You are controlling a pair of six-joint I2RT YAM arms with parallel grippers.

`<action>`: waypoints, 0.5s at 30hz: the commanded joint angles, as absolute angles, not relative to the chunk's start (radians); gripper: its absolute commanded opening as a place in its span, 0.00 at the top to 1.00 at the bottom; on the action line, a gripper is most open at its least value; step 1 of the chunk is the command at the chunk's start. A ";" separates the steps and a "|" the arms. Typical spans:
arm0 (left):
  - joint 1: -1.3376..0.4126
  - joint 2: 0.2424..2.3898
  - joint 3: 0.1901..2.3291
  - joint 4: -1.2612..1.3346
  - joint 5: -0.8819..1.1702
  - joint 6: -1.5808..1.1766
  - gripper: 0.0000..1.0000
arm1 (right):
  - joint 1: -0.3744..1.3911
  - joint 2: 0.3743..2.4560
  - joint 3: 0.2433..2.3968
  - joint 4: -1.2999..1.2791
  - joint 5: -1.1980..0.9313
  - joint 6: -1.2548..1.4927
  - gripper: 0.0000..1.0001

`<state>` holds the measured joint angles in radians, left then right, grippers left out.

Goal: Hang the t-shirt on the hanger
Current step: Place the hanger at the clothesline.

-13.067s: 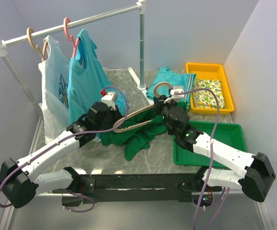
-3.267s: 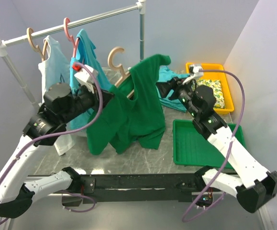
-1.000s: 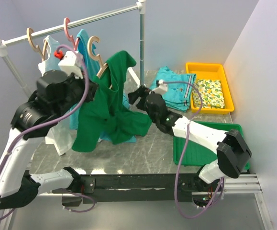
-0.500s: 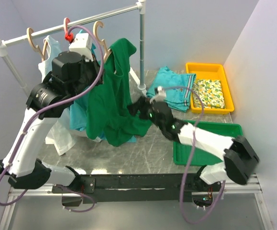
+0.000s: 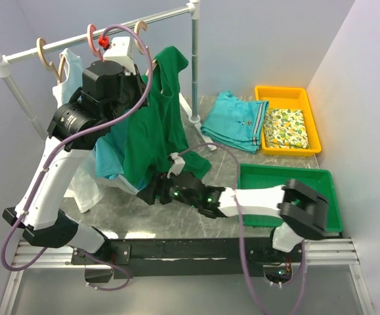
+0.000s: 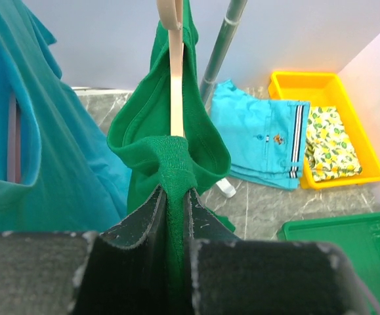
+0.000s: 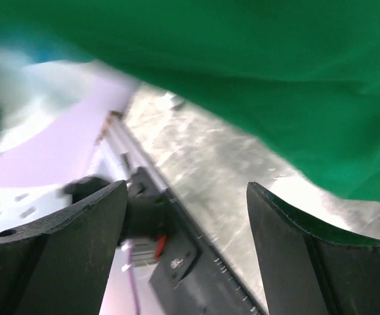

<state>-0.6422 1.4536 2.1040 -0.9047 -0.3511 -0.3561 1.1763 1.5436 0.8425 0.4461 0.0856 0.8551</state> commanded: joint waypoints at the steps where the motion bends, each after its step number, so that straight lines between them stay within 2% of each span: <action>1: -0.641 1.425 2.166 -0.834 -0.379 -0.344 0.99 | 1.120 1.632 0.952 0.408 0.159 0.916 0.19; 7: -0.640 1.414 2.187 -0.838 -0.399 -0.325 0.99 | 0.965 1.657 1.054 0.247 0.250 0.897 0.19; 15: -0.632 1.445 2.241 -0.834 -0.396 -0.301 0.99 | 0.881 1.787 1.394 0.075 0.282 0.758 0.19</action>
